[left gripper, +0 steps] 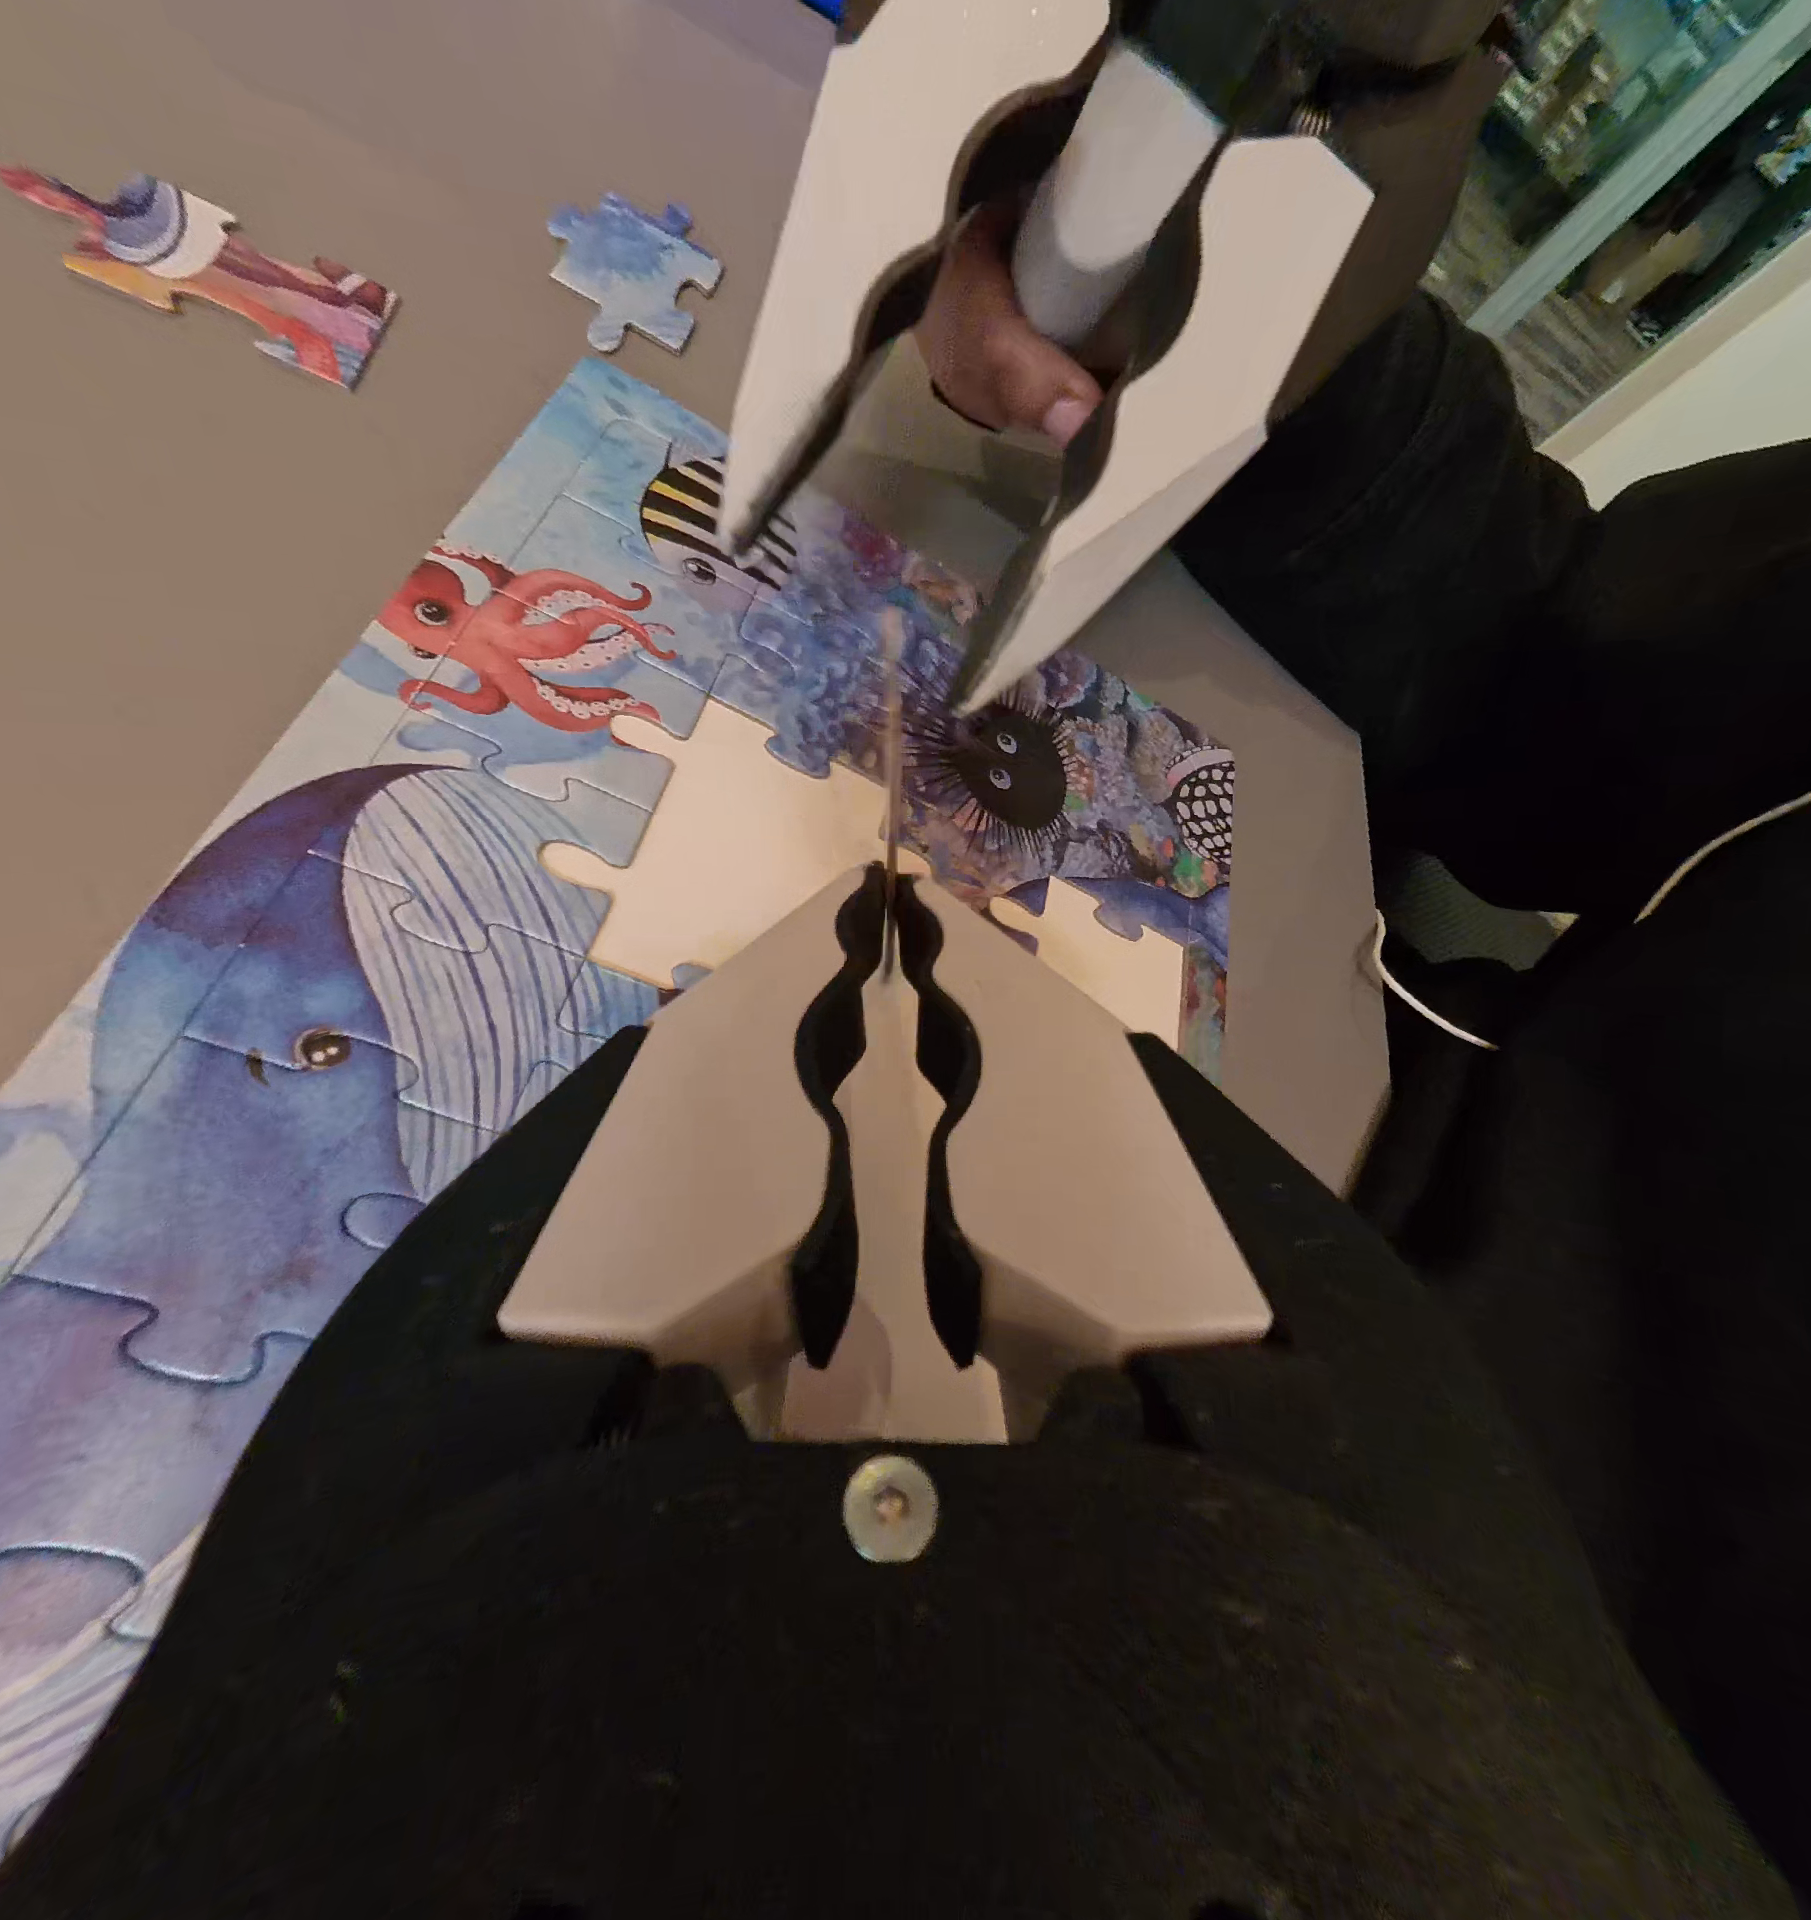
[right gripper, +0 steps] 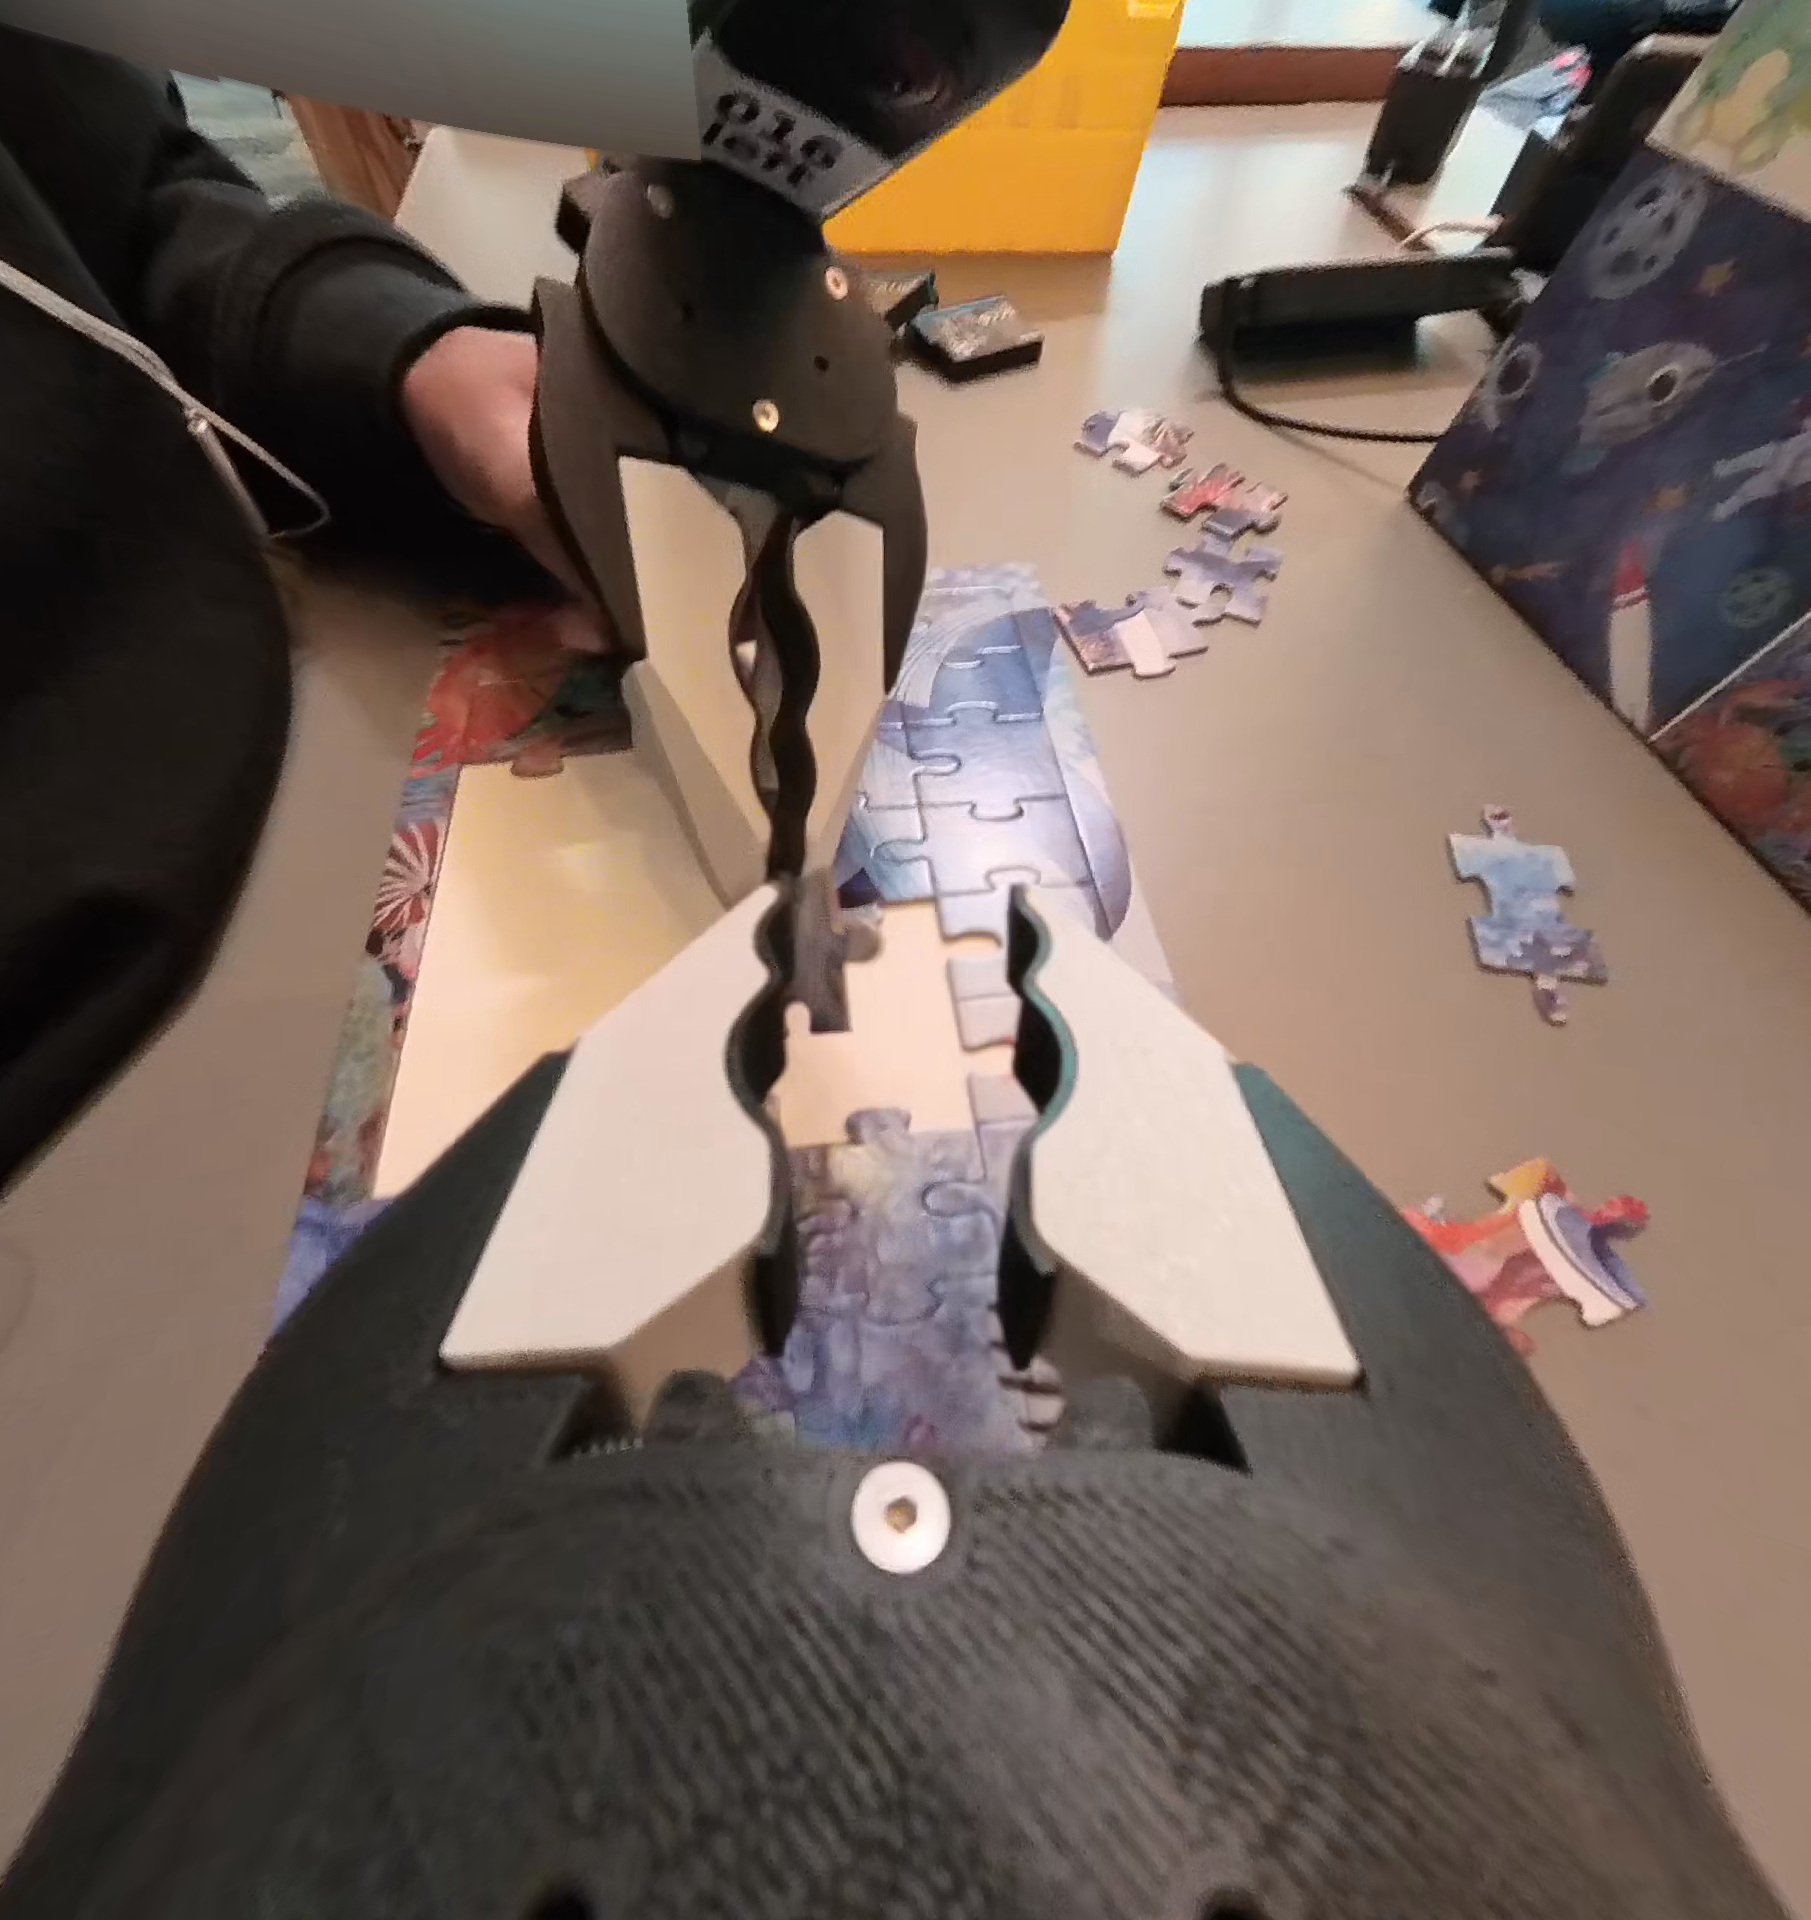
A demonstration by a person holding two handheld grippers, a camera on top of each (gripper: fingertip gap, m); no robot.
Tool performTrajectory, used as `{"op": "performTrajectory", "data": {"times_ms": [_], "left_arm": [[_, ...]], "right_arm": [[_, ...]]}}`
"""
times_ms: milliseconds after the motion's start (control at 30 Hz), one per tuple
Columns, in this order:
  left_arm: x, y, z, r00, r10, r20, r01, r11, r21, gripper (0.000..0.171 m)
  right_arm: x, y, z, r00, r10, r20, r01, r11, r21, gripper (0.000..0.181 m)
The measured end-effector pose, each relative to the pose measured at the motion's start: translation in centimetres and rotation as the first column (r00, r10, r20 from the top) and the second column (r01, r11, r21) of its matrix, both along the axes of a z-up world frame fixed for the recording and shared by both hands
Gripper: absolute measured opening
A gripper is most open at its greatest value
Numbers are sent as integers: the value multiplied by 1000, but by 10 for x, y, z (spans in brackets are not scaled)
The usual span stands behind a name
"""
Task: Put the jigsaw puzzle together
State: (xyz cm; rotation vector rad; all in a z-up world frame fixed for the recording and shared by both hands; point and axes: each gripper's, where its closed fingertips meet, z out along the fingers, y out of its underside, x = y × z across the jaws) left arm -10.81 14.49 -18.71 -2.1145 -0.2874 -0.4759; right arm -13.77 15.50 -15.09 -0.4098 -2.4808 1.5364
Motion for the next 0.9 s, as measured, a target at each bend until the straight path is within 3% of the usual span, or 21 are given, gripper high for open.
{"op": "performTrajectory", "data": {"times_ms": [133,167,233,267,367,433,500,567,700,900], "left_arm": [[-4,-1,-1,1000,11,-13,-11,1000,-3,0],[-5,-2,-1,1000,14,-28,-14,1000,-5,0],[-6,-3,1,997,8,-73,-8,1000,-2,0],[-10,-4,2,994,20,-108,-20,1000,-2,0],[-21,-7,11,986,70,-148,-63,997,52,34],[-22,-8,22,994,81,-78,-71,990,123,45],[-19,-7,39,997,59,41,-66,973,220,34],[-17,-10,55,992,23,124,-60,950,307,0],[-27,-19,61,982,30,187,-93,938,335,0],[-31,-25,68,973,12,230,-100,920,378,0]], "right_arm": [[2,-5,-19,996,4,88,-8,999,52,44],[4,-5,-25,994,11,112,-19,997,76,39],[10,-7,-26,990,47,135,-58,995,77,7],[11,-9,-23,990,56,133,-64,996,61,3],[5,-11,-2,991,31,129,-23,998,-60,0],[6,-15,20,983,63,172,-25,977,-214,0],[7,-19,32,969,107,224,-28,943,-332,0],[5,-21,30,965,107,241,-17,937,-349,0],[3,-22,23,966,97,241,-13,945,-328,0],[17,-38,-5,964,131,230,-92,981,-172,1]]}}
